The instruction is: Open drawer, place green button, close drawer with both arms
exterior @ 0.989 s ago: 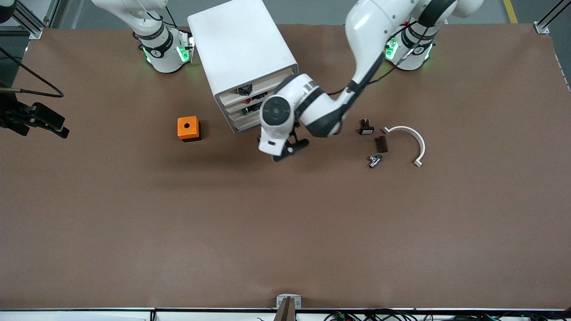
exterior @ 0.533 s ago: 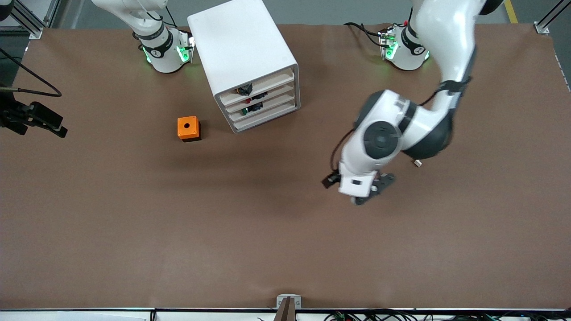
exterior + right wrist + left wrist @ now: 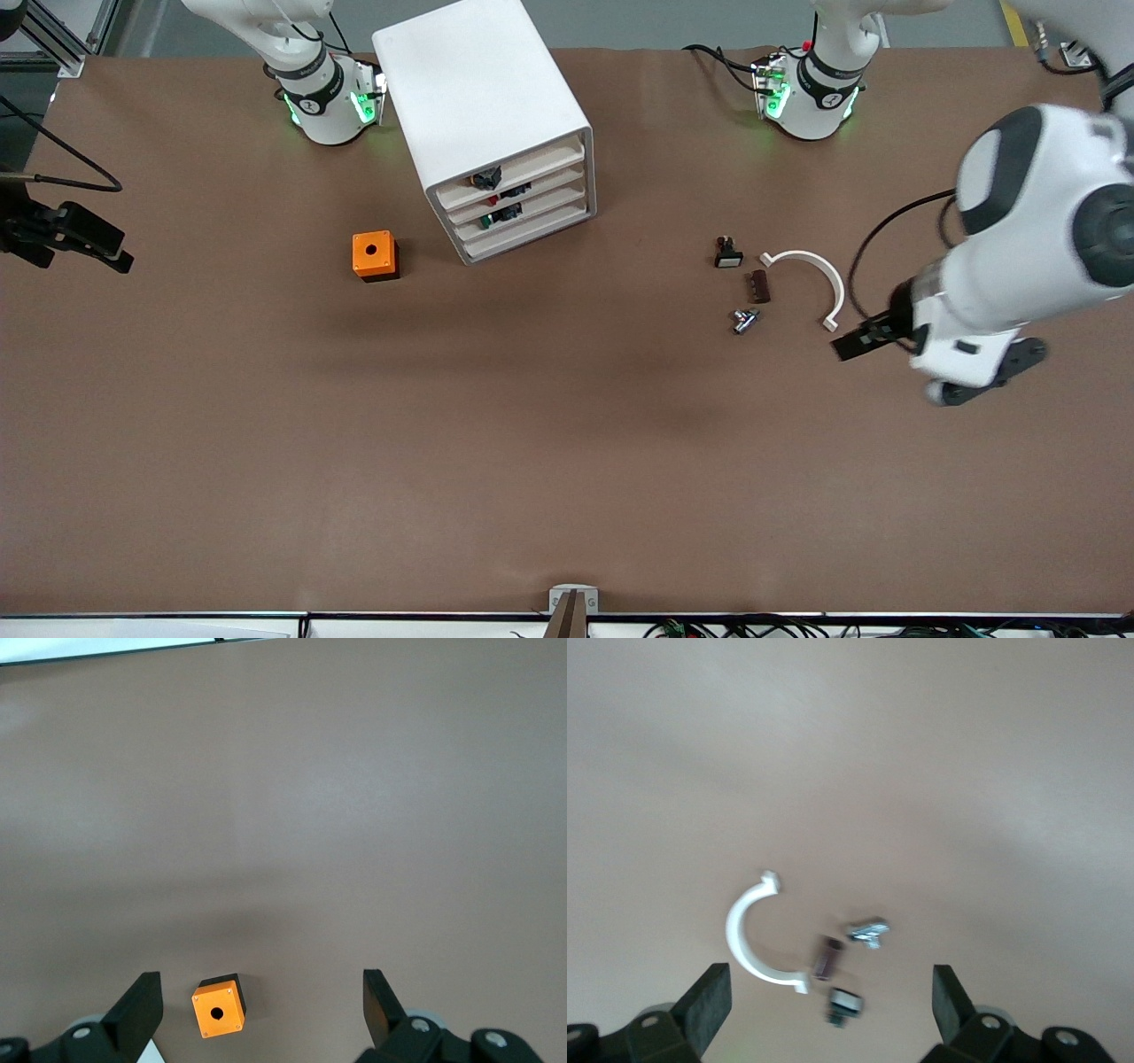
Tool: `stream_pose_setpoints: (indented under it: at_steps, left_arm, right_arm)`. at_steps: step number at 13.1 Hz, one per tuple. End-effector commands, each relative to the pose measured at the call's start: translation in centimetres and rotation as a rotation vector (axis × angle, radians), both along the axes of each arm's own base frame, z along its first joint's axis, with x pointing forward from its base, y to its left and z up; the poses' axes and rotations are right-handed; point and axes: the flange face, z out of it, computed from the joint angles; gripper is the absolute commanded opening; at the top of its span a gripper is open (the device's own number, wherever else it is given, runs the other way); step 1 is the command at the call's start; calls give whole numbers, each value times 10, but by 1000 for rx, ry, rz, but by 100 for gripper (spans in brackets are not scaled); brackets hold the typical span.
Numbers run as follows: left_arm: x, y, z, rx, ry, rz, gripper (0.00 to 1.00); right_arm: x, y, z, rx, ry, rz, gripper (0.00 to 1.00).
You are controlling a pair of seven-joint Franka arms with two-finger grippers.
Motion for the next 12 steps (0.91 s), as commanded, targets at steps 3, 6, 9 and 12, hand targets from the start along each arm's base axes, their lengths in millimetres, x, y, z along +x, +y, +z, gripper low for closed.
stream_pose_setpoints:
  at_steps: [3, 6, 9, 12]
  left_arm:
    - [-35, 61, 63, 28, -21, -175, 100]
    - [-51, 83, 90, 30, -31, -205, 100]
    - [-70, 102, 108, 25, -41, -296, 100]
    - [-93, 109, 111, 26, -50, -324, 100]
  right_arm:
    - [-1, 0, 17, -19, -21, 5, 100]
    - [-2, -3, 19, -19, -23, 2, 100]
    - [-3, -2, 18, -19, -12, 2, 100]
    - [-3, -1, 17, -19, -9, 4, 100]
